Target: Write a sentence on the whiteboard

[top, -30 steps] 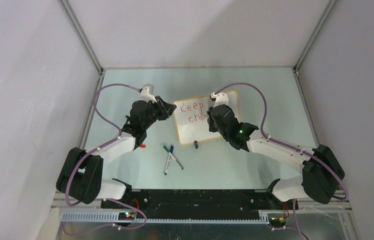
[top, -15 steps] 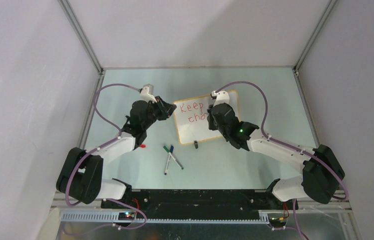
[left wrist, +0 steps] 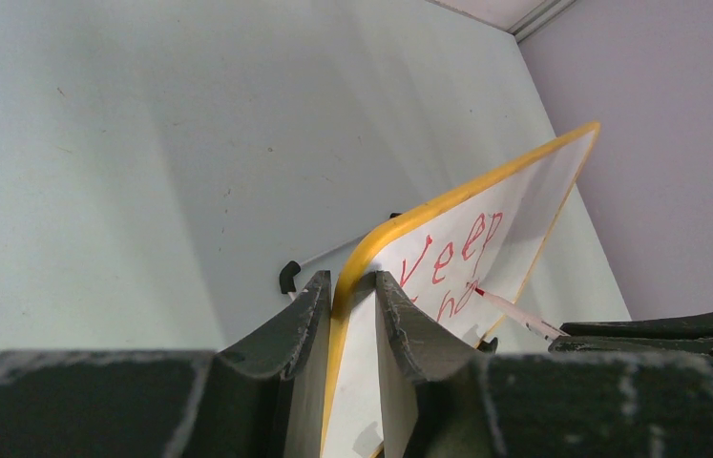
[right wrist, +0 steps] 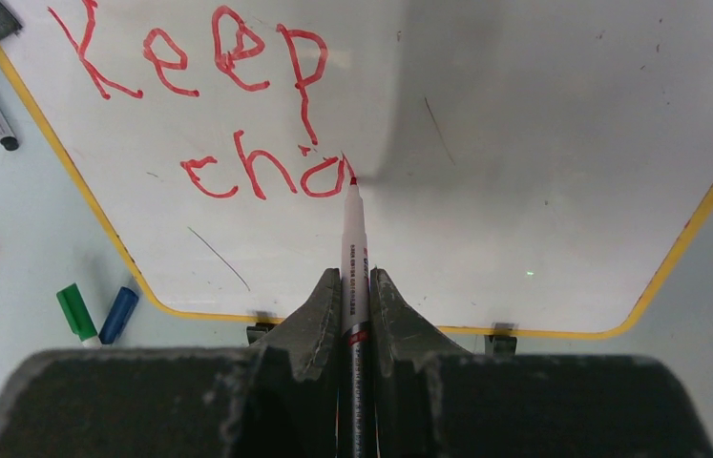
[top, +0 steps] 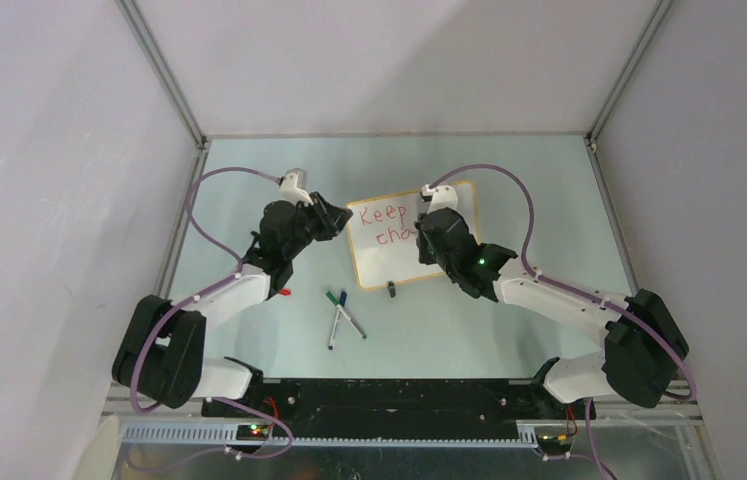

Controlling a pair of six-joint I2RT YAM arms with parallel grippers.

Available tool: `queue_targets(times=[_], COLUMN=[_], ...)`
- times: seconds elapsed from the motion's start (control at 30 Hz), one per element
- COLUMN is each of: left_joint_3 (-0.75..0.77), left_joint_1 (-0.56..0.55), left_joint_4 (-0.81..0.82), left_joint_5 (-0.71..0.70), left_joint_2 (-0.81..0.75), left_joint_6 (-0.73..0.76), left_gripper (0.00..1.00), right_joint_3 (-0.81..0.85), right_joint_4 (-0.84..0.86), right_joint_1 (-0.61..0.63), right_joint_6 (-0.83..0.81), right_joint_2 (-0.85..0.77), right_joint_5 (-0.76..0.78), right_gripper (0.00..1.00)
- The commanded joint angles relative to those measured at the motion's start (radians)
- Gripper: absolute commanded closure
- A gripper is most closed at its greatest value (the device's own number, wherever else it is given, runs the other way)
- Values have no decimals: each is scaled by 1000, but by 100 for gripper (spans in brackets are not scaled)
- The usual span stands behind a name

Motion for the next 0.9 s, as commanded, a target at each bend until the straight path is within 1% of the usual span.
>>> queue_targets(times=[0.0, 0.6, 0.87], left_joint_3=[11, 8, 7], left_joint_1=[3, 2, 3], left_joint_4=[22, 19, 18], left_joint_5=[-6, -11, -11], left_joint_2=[-37, -43, -45], left_joint_6=[5, 8, 8], left_gripper=[74, 74, 73], right_joint_3=[43, 42, 42], right_joint_4=[-13, -40, -37], right_joint_1=[2, 8, 13], right_joint_6=[9, 7, 6], right_joint_2=[-3, 2, -34], right_joint_5=[9, 5, 9], right_gripper=[100, 100, 100])
